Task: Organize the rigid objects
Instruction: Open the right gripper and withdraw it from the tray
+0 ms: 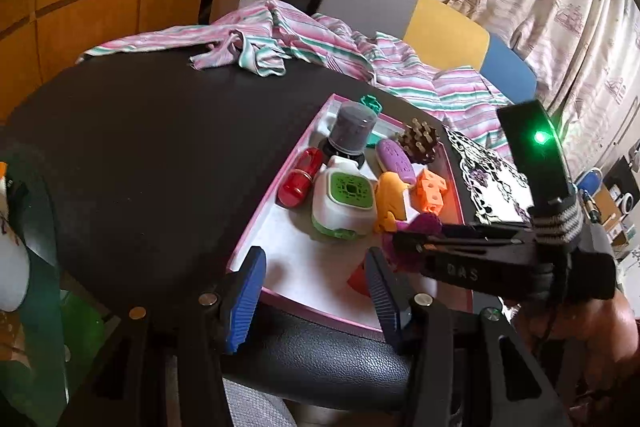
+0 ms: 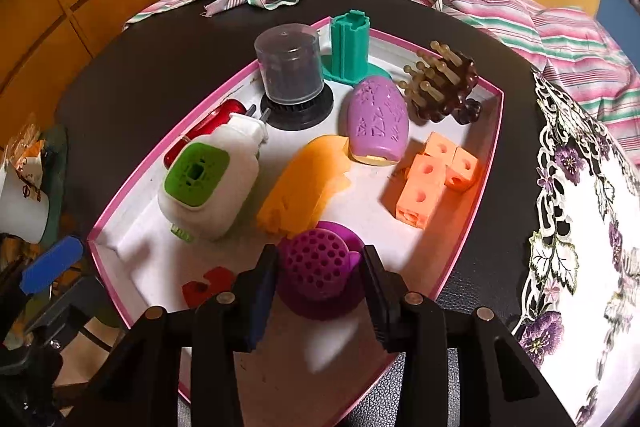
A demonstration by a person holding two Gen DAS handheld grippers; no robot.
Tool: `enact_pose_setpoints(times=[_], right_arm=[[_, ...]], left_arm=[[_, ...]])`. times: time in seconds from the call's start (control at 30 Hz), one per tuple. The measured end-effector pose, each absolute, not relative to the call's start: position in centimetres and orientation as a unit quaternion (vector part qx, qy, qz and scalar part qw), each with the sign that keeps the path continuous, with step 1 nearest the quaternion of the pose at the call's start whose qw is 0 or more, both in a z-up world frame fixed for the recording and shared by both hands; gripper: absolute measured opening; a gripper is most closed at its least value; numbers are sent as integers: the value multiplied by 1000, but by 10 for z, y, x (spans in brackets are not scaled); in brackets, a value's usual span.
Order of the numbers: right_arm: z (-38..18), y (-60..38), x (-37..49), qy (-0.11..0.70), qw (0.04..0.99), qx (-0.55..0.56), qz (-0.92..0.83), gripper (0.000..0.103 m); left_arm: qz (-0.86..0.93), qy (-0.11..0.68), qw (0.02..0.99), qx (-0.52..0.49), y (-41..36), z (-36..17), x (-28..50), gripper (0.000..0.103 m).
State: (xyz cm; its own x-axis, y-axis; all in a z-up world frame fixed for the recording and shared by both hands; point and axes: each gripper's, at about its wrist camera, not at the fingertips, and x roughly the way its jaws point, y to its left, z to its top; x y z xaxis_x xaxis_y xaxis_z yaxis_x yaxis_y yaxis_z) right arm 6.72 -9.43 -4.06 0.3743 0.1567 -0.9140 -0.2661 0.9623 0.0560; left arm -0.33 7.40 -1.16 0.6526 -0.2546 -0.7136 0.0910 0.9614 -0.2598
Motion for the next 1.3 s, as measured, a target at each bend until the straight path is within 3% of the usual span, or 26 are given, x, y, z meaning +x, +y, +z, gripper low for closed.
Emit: enact_pose_setpoints(times=[0.37,0.6,0.77,1.3], right_arm=[[-20,-100,38,534,834,-31,132,57],[-8,-108,26,511,852,-6,111,60],[12,-124,19,466,883,22,51,80],[27,-136,19,433,900,33,-30,96]], left_arm=[[-42,397,914,-68,68,-7,-4,52],[-9,414,908,-64,69,-3,3,52],[7,399,916,-35,63,9,3,52],[-31,410,911,7,38,25,12,52]])
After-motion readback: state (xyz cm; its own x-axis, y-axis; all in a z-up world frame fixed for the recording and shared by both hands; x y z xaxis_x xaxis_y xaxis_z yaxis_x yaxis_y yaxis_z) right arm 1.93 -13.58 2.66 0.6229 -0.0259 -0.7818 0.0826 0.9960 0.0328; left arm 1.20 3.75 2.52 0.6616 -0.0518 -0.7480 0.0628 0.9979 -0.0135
